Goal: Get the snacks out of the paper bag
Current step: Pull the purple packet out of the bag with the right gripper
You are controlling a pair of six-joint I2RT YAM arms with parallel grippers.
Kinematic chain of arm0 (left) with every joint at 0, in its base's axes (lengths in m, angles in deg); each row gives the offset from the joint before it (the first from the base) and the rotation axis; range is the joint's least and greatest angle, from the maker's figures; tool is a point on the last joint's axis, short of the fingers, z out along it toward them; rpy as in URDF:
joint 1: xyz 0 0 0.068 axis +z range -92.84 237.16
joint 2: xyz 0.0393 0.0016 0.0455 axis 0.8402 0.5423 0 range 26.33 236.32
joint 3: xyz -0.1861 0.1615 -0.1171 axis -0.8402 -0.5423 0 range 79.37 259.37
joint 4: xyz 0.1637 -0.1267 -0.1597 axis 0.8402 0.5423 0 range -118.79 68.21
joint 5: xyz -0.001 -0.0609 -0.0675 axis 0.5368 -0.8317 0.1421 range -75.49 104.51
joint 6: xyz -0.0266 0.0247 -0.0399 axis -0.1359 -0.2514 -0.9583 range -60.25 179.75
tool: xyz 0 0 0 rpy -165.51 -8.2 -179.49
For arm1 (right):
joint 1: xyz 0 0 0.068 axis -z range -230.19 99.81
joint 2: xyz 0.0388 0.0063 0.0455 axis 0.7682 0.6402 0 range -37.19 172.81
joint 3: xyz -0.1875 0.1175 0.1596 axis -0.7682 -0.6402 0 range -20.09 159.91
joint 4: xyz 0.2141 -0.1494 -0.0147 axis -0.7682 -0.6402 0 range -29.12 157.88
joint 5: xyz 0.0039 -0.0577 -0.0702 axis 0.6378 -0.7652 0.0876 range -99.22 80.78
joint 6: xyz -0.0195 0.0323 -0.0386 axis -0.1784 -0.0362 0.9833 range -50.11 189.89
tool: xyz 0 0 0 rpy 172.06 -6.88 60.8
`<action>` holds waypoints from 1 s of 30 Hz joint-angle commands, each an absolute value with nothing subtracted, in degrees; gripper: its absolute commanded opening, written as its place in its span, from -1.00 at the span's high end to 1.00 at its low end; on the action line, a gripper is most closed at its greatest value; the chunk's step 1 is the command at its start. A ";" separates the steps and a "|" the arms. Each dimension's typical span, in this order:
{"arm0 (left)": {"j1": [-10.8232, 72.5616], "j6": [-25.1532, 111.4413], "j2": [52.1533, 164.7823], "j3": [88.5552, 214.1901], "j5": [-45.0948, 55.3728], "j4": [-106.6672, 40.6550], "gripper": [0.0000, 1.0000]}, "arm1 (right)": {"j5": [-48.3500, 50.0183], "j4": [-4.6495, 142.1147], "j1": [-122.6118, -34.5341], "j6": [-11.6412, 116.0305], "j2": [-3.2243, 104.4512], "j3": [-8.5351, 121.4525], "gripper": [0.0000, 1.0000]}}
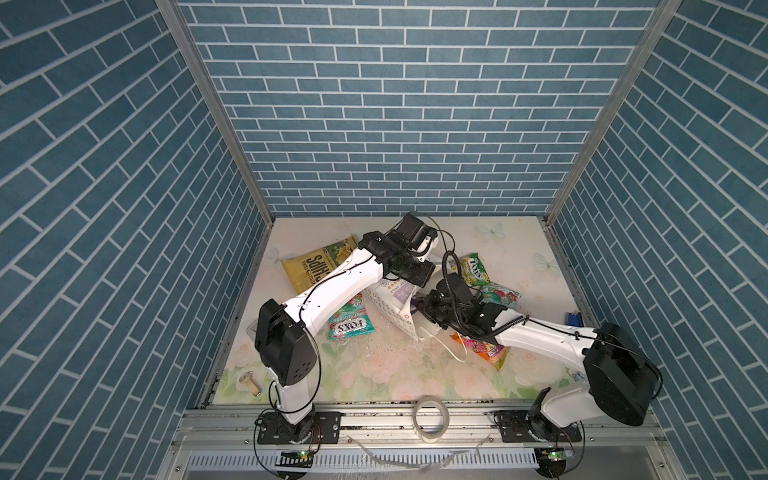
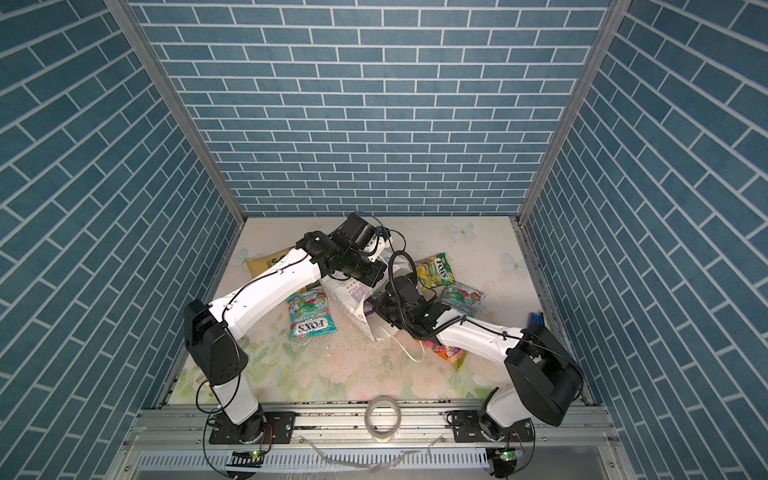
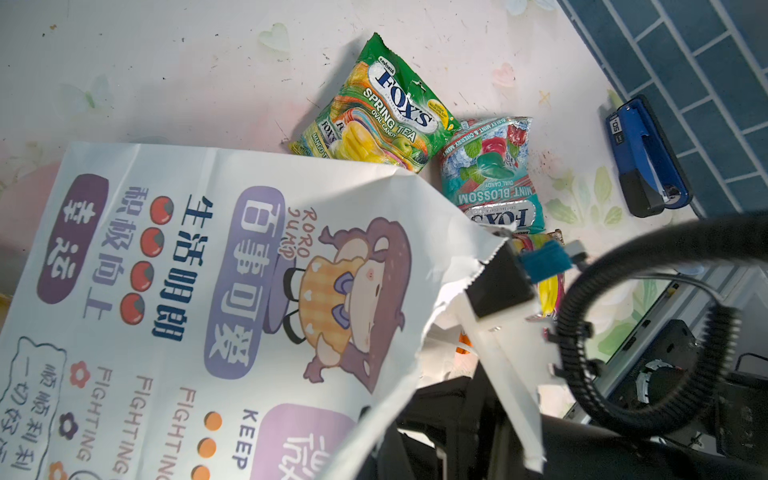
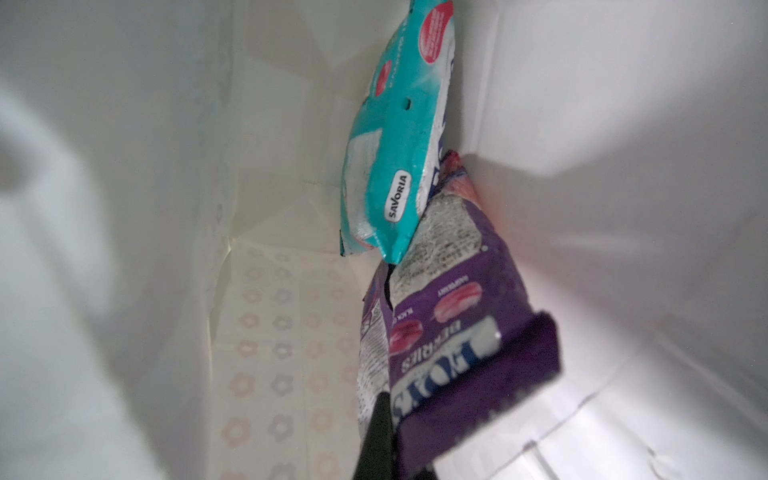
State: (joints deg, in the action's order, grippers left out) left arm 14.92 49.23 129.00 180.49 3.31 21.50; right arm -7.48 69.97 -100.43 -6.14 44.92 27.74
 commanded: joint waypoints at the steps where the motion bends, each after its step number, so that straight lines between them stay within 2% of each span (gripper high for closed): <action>1: 15.49 49.82 129.50 179.56 4.93 23.33 1.00 | -8.28 66.04 -100.37 -2.29 39.97 28.12 1.00; 8: 15.48 49.82 129.04 180.12 4.86 23.68 1.00 | -10.45 55.91 -100.25 0.98 32.26 28.10 1.00; 22: 15.45 50.57 130.97 185.17 3.95 27.11 1.00 | -6.14 42.17 -98.46 9.26 23.74 32.48 1.00; 30: 15.50 51.79 131.36 188.65 3.88 29.96 1.00 | -13.91 27.42 -97.73 12.25 14.16 39.00 1.00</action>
State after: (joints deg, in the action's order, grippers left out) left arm 15.14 50.58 130.86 186.57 3.99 27.62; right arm -9.16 34.28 -98.13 8.92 17.42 35.83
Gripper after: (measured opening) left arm 0.043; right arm 0.046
